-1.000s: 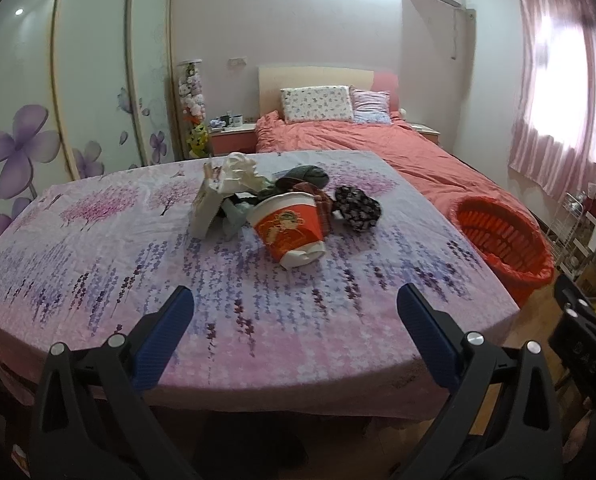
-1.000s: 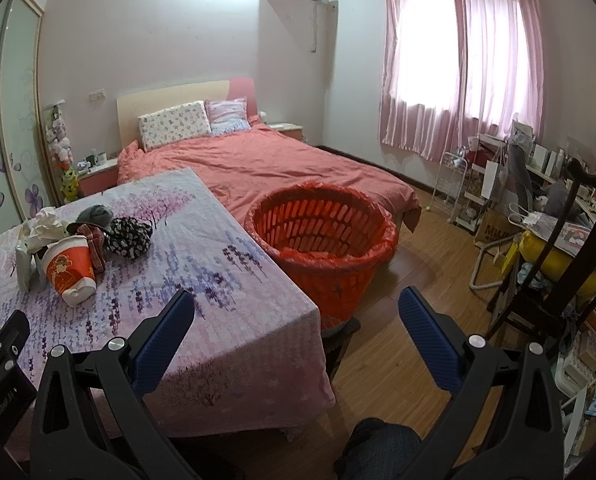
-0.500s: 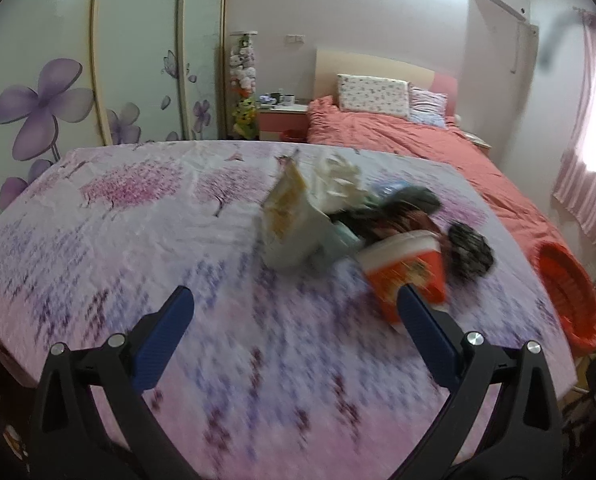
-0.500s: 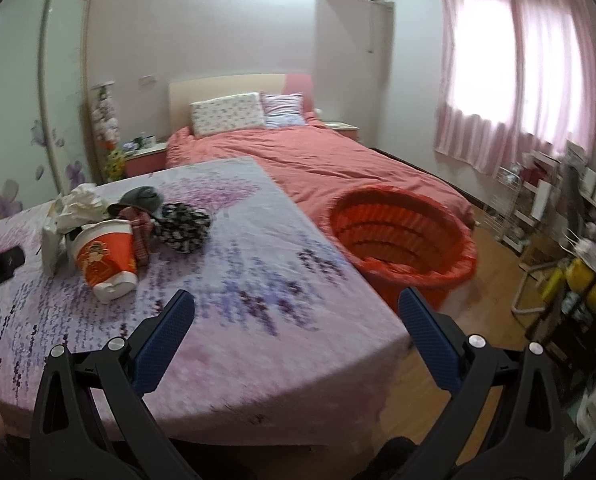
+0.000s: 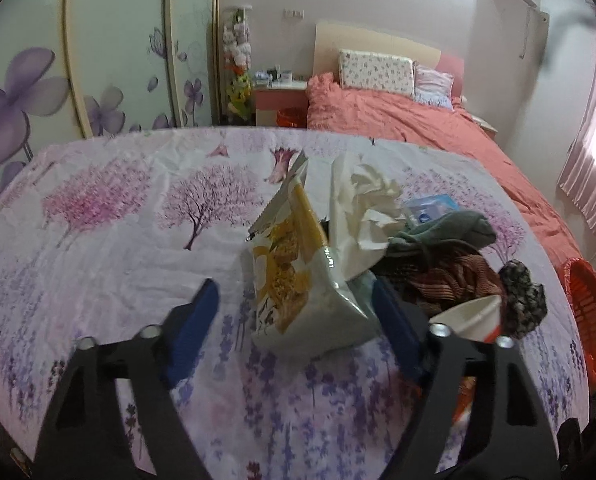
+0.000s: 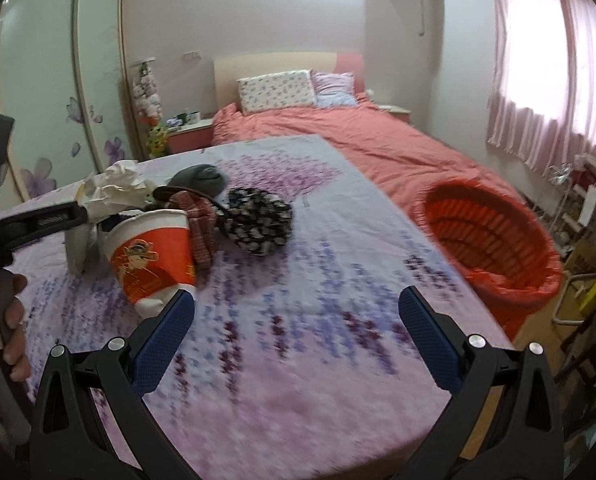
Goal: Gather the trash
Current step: 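Grasp the red-and-white paper cup with the right gripper while the left grasps the snack wrapper, then carry the paper cup to the orange basket and open the right gripper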
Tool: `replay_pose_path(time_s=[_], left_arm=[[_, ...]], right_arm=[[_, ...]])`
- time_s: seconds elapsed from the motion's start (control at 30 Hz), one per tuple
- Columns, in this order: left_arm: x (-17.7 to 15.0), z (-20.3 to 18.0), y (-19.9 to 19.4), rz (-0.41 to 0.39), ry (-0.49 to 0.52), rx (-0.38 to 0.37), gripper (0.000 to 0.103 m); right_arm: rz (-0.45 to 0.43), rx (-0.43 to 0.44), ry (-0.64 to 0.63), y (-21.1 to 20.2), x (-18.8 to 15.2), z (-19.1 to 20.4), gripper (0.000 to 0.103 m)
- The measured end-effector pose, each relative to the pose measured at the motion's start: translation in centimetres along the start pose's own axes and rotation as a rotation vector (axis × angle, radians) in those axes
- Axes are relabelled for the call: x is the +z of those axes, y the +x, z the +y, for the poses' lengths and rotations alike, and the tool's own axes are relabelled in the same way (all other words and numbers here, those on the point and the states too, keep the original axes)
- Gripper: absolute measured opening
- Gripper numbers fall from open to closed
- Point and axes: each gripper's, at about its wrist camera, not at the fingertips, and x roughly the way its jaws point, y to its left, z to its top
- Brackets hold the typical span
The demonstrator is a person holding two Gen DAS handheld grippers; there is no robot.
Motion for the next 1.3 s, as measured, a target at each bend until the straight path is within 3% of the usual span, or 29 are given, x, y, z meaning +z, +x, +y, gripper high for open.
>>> replay_pose_path(time_s=[0.17,0.53,0.83,0.93,1.0,1.3], left_arm=[[0.3,1.8,1.6,0.033,-0.033,-0.03,0.043],[1.2,5.6,2.6,0.029,-0.058,-0.031,0.019],[1.5,5.8,2.3,0.01,-0.043,-0.04,0.015],[1.5,5.8,2.3,0.008,-0.04,-0.046,0.014],[1.5,5.8,2.3,0.009,-0.041,-0.047,0.014],[1.7,5.9,1.4,-0.012,-0.042,-0.064,0.013]], right_arm=[[0.015,0.066,-0.018,2.0,0.9,2.4,0.101],[0.071,0.182,-0.079,5.0,0.9,6.4,0.101],[0.104,0.185,-0.131,7.2,1.0,9.1,0.1],[0.115,0.176,-0.157,7.5,0.9,9.9,0.088],[0.123,0.17,-0.177,7.5,0.9,10.3,0.074],[0.09,0.195,-0.129,6.3,1.3,8.9,0.073]])
